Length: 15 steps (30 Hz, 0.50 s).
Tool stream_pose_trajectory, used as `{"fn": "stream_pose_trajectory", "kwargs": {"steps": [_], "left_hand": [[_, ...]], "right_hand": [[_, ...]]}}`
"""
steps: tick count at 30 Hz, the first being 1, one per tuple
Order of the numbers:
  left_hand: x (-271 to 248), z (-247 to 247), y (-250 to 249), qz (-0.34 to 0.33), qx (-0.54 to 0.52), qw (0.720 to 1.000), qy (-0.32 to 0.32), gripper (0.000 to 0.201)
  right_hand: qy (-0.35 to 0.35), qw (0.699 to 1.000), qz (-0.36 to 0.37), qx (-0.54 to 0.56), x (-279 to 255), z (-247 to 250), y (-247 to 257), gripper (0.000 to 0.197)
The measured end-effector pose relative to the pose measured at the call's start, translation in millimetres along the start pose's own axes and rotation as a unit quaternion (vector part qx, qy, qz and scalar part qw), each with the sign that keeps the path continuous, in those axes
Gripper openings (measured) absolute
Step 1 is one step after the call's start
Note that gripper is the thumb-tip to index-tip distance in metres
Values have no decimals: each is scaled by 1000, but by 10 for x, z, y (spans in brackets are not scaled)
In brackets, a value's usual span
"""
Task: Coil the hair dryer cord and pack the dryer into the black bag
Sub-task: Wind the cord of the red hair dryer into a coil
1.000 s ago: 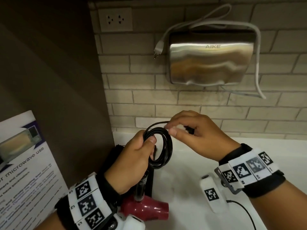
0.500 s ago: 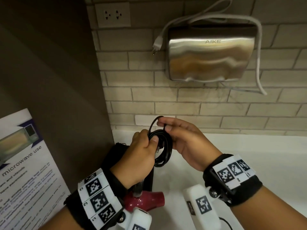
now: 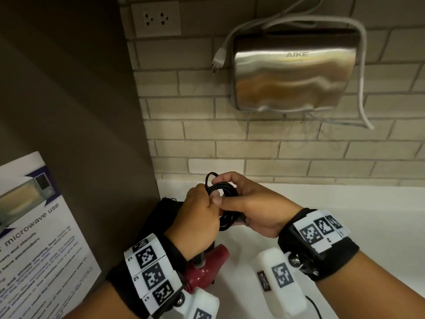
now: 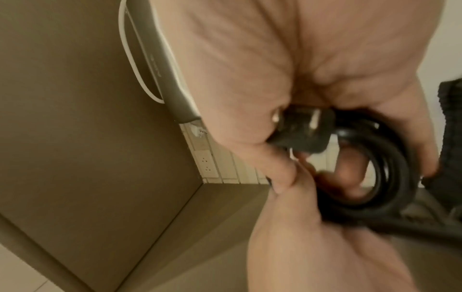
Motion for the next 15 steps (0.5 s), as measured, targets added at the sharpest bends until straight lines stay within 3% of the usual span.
{"fn": "stream_pose_trajectory", "kwargs": {"steps": [2,4,7,9,12,15], "left_hand": [[8,58,19,12,2,1000,22,28],[51,162,86,35,3,999,38,27],[77,385,135,39,-22,998,47,28],[40,487,113,22,-41,996,75,29],[-35,512,5,-11,-39,993,112,23],[-44,538,-69,-36,-51,991,115,20]], "right_hand": [[40,998,-10,-49,-60,17,14,58],[62,980,-21,-190,-130,-14,43,69],[31,895,41,-442,-280,19,264,55],[15,871,83,-483,-402,156,417,34],[-20,840,86,-535,-501,380,497,35],[-54,834,128,-534,-530,456,529,40]]}}
Point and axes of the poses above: each hand's wrist, its own x-axis towards the middle knuckle, its own z-axis out of the back of the hand, y = z × x, the point moved 5 cm from there along x, towards the middle knuckle, and after that the axes turned 11 degrees about y, right-handed, at the moved point
